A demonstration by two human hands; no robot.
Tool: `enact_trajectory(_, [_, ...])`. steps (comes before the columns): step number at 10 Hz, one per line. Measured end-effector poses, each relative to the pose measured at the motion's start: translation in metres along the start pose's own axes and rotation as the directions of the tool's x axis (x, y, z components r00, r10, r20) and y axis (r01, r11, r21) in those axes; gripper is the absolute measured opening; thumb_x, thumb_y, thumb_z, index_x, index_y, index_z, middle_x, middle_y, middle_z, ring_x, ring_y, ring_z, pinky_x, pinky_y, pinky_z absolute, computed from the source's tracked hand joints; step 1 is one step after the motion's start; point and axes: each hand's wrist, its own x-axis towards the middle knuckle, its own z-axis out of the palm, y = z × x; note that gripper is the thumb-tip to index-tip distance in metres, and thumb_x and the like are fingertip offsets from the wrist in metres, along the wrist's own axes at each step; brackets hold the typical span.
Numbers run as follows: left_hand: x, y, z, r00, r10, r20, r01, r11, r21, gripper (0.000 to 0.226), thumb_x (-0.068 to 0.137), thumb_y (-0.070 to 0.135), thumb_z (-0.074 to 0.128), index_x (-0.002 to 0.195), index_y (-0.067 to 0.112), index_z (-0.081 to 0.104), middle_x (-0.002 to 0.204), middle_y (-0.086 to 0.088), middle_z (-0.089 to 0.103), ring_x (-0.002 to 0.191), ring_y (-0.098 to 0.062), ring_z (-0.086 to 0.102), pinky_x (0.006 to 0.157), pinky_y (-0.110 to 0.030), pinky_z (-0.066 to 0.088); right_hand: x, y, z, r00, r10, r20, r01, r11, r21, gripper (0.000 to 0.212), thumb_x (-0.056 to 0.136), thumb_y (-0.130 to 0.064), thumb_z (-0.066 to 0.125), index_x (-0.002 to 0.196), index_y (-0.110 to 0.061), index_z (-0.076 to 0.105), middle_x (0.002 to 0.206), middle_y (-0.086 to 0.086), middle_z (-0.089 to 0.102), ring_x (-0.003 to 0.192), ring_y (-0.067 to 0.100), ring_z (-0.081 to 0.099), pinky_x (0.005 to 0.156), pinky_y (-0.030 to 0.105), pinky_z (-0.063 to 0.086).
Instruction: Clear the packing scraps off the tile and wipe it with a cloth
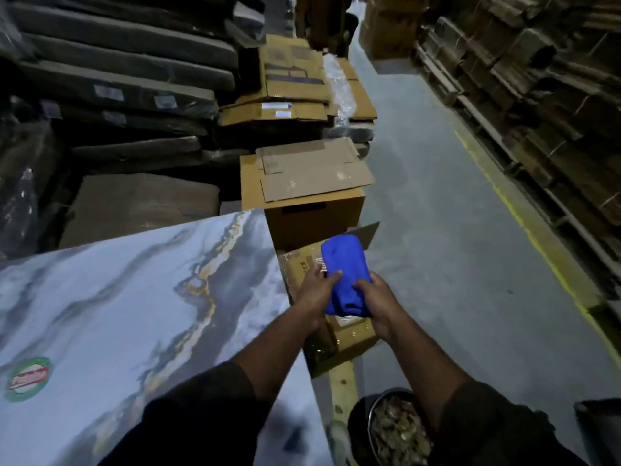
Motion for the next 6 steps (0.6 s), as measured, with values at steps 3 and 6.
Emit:
enact_trajectory(3, [0.109, -0.078, 0.051, 0.965, -0.155, -0.213, 0.142, 0.987, -0.076, 0.048, 0.099, 0.005, 0.057, 0.145, 0.01, 0.044, 0.139, -0.011, 0.058, 0.116, -0.027, 0.065, 0.093, -0.043, 0.059, 0.148, 0.05, -0.04, 0.99, 0.136, 0.031, -0.129, 0.978, -0.167, 0.051, 0.09, -0.004, 0.054, 0.14, -0.013, 0.052, 0.128, 0.014, 0.064, 0.101, 0.029, 0.067, 0.061, 0.031, 0.056])
enact_trajectory(6, [0.198, -0.125, 0.048, 0.939, -0.113, -0.326, 0.201, 0.946, 0.253, 0.035, 0.099, 0.008, 0.055, 0.134, 0.004, 0.053, 0.131, -0.011, 0.061, 0.115, -0.03, 0.06, 0.097, -0.04, 0.052, 0.214, 0.109, -0.048, 0.952, -0.246, 0.179, 0.279, 0.466, -0.84, 0.07, 0.092, -0.021, 0.069, 0.154, -0.024, 0.037, 0.161, 0.002, 0.034, 0.148, 0.022, 0.032, 0.122, 0.044, 0.032])
